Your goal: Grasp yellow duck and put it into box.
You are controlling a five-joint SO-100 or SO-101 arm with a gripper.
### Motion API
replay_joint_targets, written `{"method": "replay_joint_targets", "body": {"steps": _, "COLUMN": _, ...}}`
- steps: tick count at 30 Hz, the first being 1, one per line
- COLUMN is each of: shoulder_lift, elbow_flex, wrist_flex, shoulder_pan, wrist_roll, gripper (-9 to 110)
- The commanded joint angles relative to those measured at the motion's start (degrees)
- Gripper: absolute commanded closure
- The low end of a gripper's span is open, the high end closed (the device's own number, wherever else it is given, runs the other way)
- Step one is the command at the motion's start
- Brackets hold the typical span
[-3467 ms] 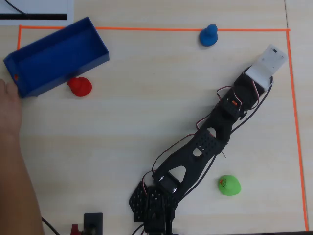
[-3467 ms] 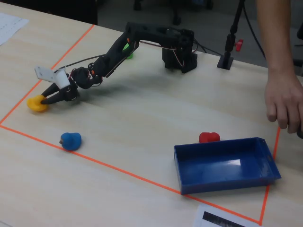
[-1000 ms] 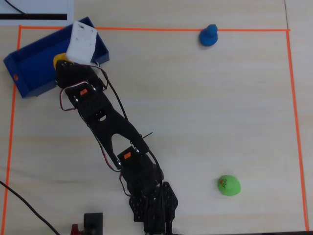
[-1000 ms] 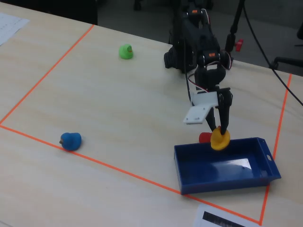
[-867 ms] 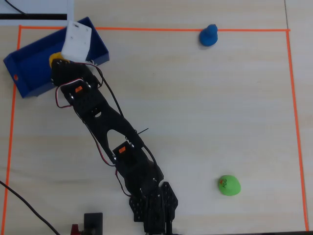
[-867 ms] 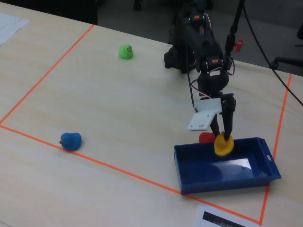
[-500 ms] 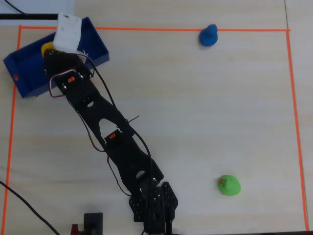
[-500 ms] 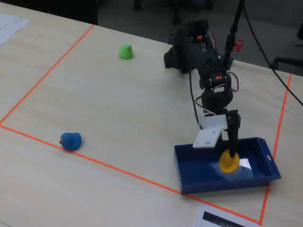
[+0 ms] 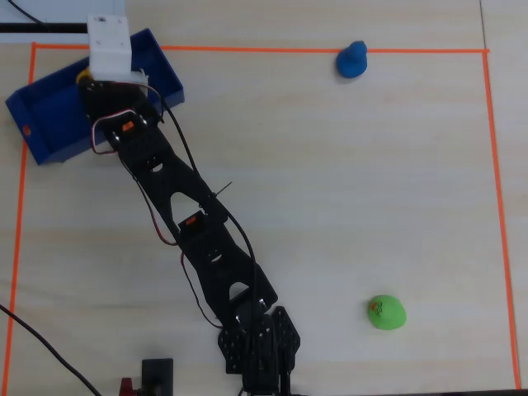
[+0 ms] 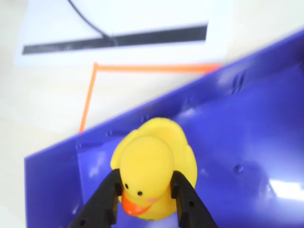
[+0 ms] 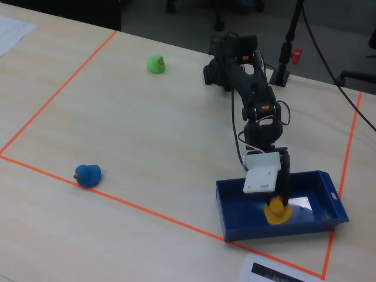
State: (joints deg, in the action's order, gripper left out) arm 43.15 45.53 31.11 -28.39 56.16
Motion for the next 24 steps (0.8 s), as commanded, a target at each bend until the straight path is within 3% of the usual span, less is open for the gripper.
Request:
{"method": "replay_joint_targets", "body": {"steps": 1, "shoulder_lift": 1.14, "elbow_flex": -3.52, "wrist_flex": -2.02, "shoulder_pan": 1.41, "wrist_roll": 4.22, "gripper": 86}}
{"method": "replay_joint_targets", "body": {"steps": 12, "shoulder_lift": 9.23, "elbow_flex": 1.05, "wrist_flex": -3.69, "shoulder_pan": 4.92, "wrist_roll": 7.21, "gripper": 84}}
{"method": "replay_joint_targets", "body": {"steps": 17, "shoulder_lift": 24.87, "elbow_flex": 3.52, "wrist_flex": -2.29, "shoulder_pan": 9.05, "wrist_roll": 5.27, "gripper": 96}}
{"method": "replay_joint_targets", "body": {"steps": 19, "shoulder_lift": 32.08, "elbow_flex": 7.56, "wrist_flex": -1.67, "shoulder_pan": 11.34, "wrist_roll": 5.1, "gripper": 101}}
{"method": "replay_joint_targets", "body": {"steps": 24, "shoulder_lift": 51.59, "elbow_flex": 29.36, "wrist_flex": -1.85, "shoulder_pan": 17.31, "wrist_roll": 5.1, "gripper": 101}}
